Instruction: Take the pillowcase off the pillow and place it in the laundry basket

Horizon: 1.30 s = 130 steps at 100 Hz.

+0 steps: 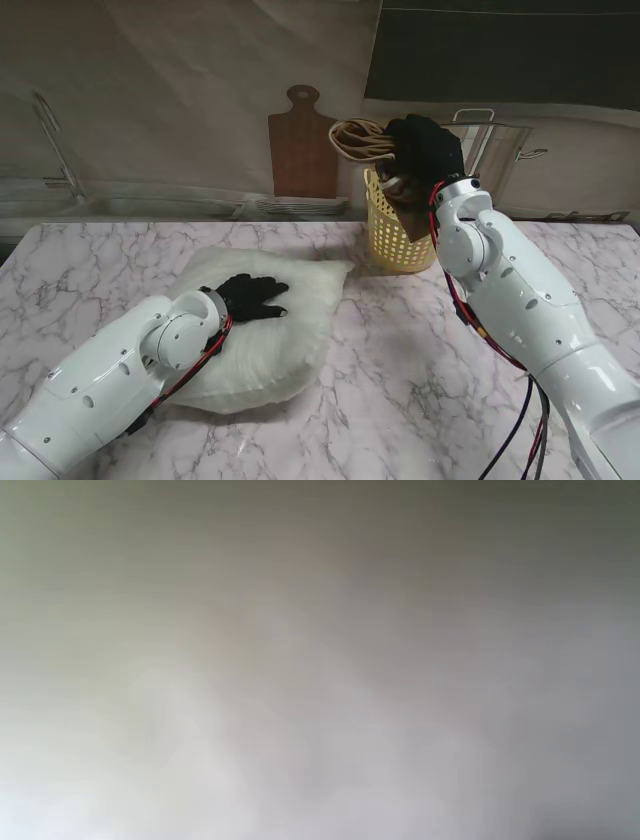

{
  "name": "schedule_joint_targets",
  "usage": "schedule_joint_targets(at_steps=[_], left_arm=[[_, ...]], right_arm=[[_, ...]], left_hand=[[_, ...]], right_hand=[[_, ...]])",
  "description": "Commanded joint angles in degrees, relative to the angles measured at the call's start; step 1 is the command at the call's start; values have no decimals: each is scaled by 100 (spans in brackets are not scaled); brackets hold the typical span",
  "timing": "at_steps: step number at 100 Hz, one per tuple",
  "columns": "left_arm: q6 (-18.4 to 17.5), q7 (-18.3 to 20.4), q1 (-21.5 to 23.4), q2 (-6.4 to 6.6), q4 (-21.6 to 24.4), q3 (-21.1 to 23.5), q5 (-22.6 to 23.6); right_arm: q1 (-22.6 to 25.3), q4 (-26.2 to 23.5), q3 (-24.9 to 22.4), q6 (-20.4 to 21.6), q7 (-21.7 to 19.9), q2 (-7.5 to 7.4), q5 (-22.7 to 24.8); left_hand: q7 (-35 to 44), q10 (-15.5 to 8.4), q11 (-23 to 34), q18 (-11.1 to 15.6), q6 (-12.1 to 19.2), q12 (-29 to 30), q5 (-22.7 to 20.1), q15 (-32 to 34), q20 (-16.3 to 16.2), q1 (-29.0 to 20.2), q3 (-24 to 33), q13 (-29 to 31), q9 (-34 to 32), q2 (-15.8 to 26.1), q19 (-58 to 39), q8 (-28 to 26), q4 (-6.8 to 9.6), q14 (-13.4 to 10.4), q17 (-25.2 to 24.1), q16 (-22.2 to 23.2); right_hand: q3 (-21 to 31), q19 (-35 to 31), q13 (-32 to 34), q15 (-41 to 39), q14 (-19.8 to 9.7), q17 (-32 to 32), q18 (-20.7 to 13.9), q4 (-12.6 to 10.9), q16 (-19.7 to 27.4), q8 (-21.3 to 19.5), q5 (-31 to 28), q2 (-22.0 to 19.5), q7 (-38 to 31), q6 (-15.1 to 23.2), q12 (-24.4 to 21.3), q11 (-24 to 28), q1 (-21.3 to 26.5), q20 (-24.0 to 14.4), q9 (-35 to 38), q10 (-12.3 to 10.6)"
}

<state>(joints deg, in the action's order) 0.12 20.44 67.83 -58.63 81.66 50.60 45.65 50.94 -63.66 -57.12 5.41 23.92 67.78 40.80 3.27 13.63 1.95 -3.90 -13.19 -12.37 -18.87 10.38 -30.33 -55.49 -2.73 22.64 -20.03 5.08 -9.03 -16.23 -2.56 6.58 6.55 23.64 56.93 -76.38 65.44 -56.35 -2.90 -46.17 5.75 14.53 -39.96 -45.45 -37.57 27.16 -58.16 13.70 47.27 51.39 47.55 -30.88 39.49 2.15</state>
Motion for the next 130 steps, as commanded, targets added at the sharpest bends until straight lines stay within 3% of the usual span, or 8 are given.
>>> schedule_joint_targets(at_steps=[1, 42, 68, 93, 112, 130], left_arm=[[-7, 138, 29, -6, -133, -92, -62], [14, 99, -89, -38, -238, -182, -282], [31, 119, -117, -36, -341, -219, -338], [30, 71, -118, -48, -344, -260, -366], [6, 28, -73, -52, -328, -261, -359], [-1, -9, -60, -60, -300, -279, -362]], right_arm=[[-267, 151, 15, 61, 75, 124, -87], [-1836, 2933, 1000, 971, 1406, 753, -817], [-2527, 4823, 1677, 1610, 2004, 1299, -1408], [-2350, 4873, 1767, 1475, 1857, 1277, -1448], [-2188, 4874, 1872, 1368, 1779, 1274, -1448], [-2111, 4872, 2036, 1319, 1732, 1179, -1341]], left_hand=[[-36, -236, -16, -448, 221, -30, 111, 92, 57, -300, 60, 118, 103, 14, -2982, -100, 101, 528, -63, -59], [-38, -232, -18, -447, 215, -30, 118, 94, 59, -305, 58, 112, 112, 24, -2983, -99, 101, 531, -72, -57], [-40, -229, -19, -451, 212, -30, 122, 95, 60, -302, 56, 111, 111, 22, -2981, -98, 100, 529, -74, -57], [-40, -235, -20, -443, 216, -31, 124, 95, 61, -306, 56, 105, 115, 30, -2979, -97, 100, 530, -75, -56], [-39, -238, -21, -448, 211, -31, 123, 96, 60, -312, 57, 109, 117, 27, -2980, -97, 100, 542, -73, -56], [-40, -234, -21, -447, 210, -31, 125, 95, 60, -320, 58, 110, 117, 28, -2980, -97, 101, 529, -76, -57]], right_hand=[[103, 60, -92, -188, -969, 153, 23, -44, -154, -348, -70, -638, -914, 114, 214, 724, 685, -22, -25, -466], [-608, 335, -955, 145, -718, 1183, 138, -109, -18, -257, 423, -1103, -1043, 697, 58, 864, 733, -111, -674, -539], [-839, 760, -1323, 408, -596, 1622, 296, -158, 100, -274, 856, -1199, -1058, 1044, -41, 893, 728, -13, -906, -601], [-926, 1147, -1558, 1236, -428, 1882, 395, -208, 313, -104, 1504, -1004, -1065, 1342, -261, 561, 502, 67, -996, -715], [-846, 1210, -1588, 1447, -341, 1953, 443, -215, 298, -67, 1419, -893, -1094, 1308, -322, 490, 462, 76, -1002, -696], [-826, 1264, -1704, 1676, -277, 2094, 491, -198, 319, -40, 1351, -857, -1062, 1314, -444, 297, 397, 67, -991, -698]])
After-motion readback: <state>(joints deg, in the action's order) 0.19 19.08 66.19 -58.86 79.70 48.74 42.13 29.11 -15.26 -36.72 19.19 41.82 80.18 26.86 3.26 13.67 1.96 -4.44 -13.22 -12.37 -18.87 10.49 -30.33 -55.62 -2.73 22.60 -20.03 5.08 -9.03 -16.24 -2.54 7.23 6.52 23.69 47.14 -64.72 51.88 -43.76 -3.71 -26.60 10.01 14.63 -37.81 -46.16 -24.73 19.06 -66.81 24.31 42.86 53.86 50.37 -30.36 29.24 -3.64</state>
